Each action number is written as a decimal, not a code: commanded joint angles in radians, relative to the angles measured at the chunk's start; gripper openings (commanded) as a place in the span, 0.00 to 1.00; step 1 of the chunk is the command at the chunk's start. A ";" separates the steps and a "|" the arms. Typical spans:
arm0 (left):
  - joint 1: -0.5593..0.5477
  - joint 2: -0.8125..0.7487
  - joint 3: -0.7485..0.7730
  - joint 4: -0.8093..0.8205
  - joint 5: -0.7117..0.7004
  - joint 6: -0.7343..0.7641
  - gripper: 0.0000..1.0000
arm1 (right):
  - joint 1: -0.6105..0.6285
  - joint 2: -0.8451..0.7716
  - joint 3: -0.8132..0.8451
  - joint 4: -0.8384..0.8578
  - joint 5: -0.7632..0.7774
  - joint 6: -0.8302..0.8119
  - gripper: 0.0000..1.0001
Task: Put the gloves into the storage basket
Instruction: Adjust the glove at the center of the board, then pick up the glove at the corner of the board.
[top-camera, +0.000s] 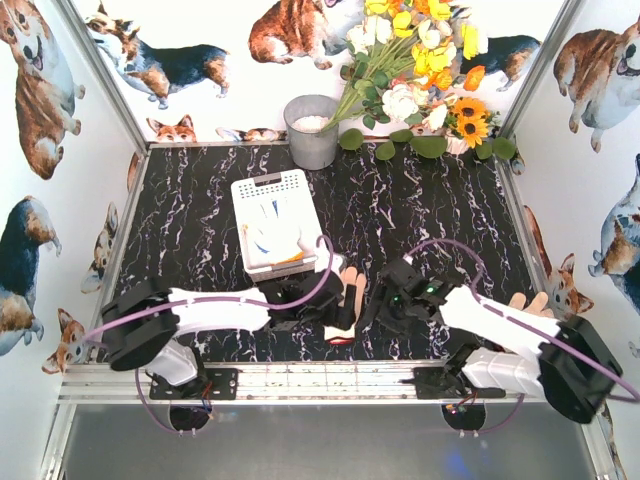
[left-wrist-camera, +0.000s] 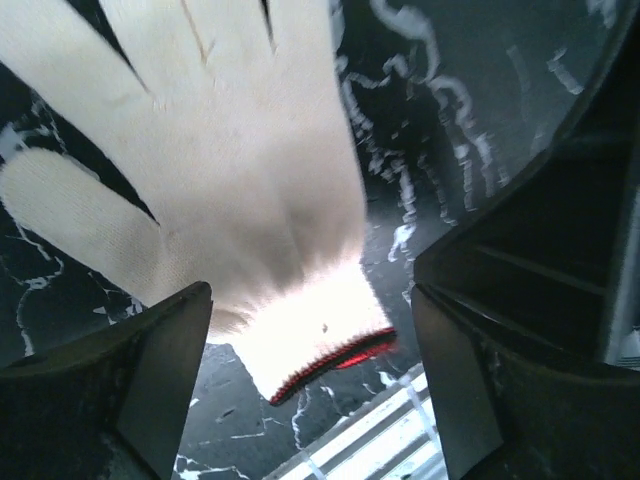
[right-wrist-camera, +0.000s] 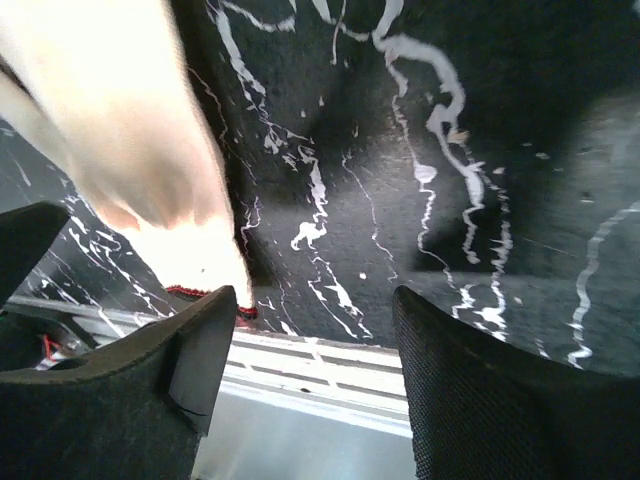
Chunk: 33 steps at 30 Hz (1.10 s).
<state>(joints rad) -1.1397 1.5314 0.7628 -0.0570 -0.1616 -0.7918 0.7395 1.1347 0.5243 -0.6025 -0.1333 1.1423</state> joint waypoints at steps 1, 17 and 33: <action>-0.002 -0.104 0.090 -0.121 -0.090 0.064 0.81 | -0.007 -0.099 0.122 -0.196 0.198 -0.063 0.70; 0.579 -0.517 0.198 -0.537 -0.101 0.425 1.00 | -0.622 -0.074 0.305 -0.446 0.456 -0.447 0.96; 1.191 -0.614 0.037 -0.501 0.163 0.599 1.00 | -1.205 -0.096 0.256 -0.435 0.600 -0.379 1.00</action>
<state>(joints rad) 0.0097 0.9352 0.8341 -0.5819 -0.0696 -0.2241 -0.3534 1.0439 0.7799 -1.0473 0.3897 0.7357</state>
